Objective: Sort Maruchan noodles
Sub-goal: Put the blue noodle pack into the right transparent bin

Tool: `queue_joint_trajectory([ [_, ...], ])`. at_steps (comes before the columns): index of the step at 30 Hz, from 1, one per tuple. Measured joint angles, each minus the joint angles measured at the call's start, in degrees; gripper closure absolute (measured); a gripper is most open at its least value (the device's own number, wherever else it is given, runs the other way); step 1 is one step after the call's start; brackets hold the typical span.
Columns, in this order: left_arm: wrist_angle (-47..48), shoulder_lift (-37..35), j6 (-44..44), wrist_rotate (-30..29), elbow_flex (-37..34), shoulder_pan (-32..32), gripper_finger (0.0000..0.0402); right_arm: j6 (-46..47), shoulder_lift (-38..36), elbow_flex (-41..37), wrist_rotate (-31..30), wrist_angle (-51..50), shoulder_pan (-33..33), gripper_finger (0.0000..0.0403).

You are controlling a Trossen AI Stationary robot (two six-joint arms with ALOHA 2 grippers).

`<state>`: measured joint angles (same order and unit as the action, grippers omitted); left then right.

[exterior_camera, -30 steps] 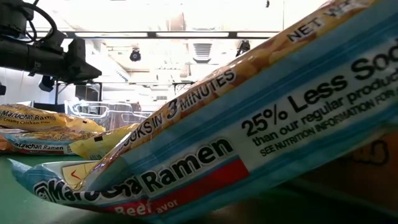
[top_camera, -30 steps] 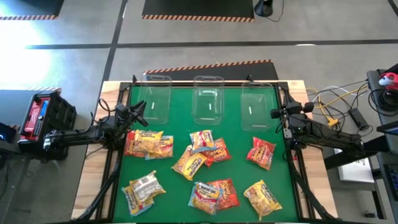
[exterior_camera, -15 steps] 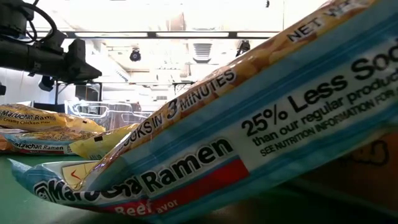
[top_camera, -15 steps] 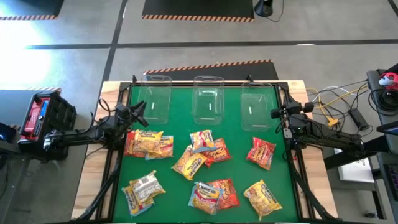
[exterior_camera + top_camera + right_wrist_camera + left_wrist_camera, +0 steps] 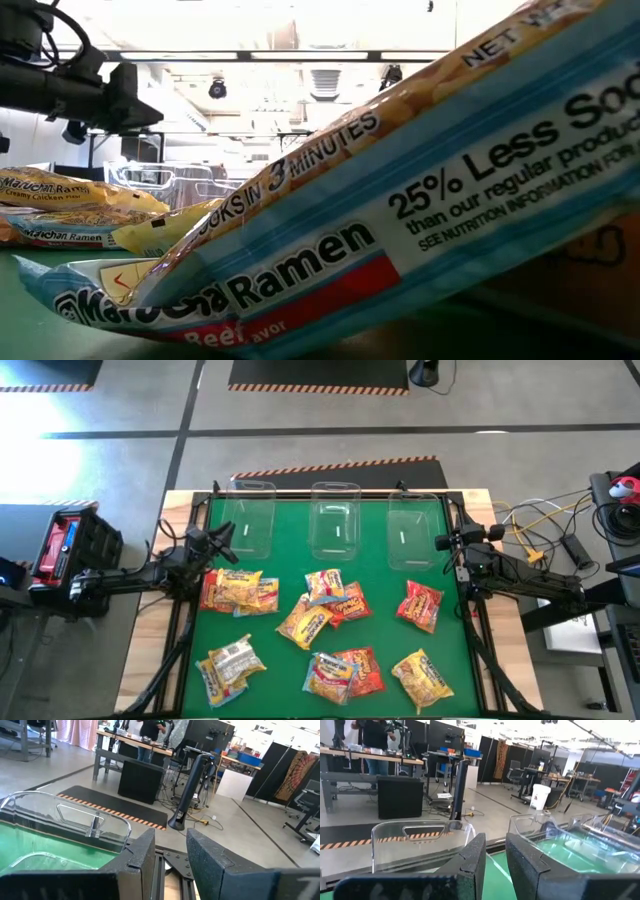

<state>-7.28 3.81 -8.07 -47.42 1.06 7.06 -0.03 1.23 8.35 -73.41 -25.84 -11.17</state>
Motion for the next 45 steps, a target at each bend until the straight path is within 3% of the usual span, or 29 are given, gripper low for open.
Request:
queue_joint_trajectory([
  [11, -0.4, 0.0, -14.4, 0.0, 0.0, 0.0, 0.0342, 0.0, 0.0, 0.0, 0.0, 0.0, 0.0, 0.03],
  [21, -0.4, 0.0, -15.0, 0.1, 0.0, 0.0, 0.0342, 0.0, 0.0, 0.0, 0.0, 0.0, 0.0, 0.03],
  [32, -0.3, 0.0, -15.1, 6.0, 0.0, 0.0, 0.0342, 0.0, 0.0, 0.0, 0.0, 0.0, 0.0, 0.03],
  [38, -0.4, -0.1, -20.6, 6.5, 0.0, 0.0, 0.0342, 0.0, 0.0, 0.0, 0.0, 0.0, 0.0, 0.03],
  [45, -0.4, -0.2, -21.0, 6.5, 0.0, 0.0, 0.0342, 0.0, 0.0, 0.0, 0.0, 0.0, 0.0, 0.03],
])
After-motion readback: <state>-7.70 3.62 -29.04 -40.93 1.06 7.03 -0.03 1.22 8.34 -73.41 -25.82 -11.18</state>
